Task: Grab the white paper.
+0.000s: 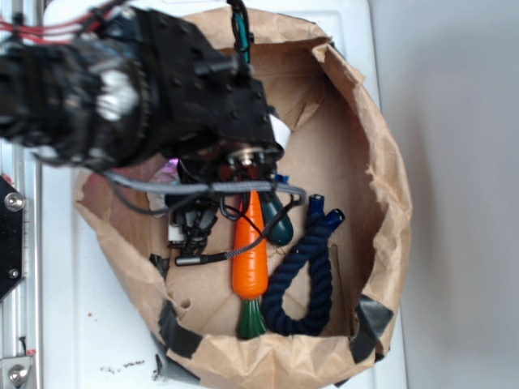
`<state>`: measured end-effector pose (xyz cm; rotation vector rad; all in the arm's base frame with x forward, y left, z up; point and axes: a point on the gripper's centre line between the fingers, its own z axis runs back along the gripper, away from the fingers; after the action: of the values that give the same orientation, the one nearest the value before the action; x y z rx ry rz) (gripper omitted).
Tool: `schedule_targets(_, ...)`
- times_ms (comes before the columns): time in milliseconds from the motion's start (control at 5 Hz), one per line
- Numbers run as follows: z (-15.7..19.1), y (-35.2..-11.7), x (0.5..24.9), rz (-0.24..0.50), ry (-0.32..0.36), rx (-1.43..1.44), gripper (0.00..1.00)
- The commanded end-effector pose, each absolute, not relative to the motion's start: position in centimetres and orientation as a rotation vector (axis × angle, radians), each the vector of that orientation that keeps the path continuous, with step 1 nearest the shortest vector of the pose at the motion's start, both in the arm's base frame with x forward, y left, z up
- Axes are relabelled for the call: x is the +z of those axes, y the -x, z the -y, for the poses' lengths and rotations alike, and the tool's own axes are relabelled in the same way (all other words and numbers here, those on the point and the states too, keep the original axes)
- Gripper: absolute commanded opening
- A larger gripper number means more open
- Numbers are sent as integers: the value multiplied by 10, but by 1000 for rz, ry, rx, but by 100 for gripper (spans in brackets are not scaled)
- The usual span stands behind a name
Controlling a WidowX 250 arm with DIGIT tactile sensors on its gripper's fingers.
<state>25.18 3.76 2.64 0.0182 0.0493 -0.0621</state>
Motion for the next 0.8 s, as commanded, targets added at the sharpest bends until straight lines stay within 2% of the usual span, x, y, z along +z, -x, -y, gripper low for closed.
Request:
schedule_targets(0,-31,-254,49,61,-31,-80,0)
schedule_targets(400,-34,-249,75,63,31,-73,0)
schedule_targets(600,-29,-249,110,105,120,-54,0)
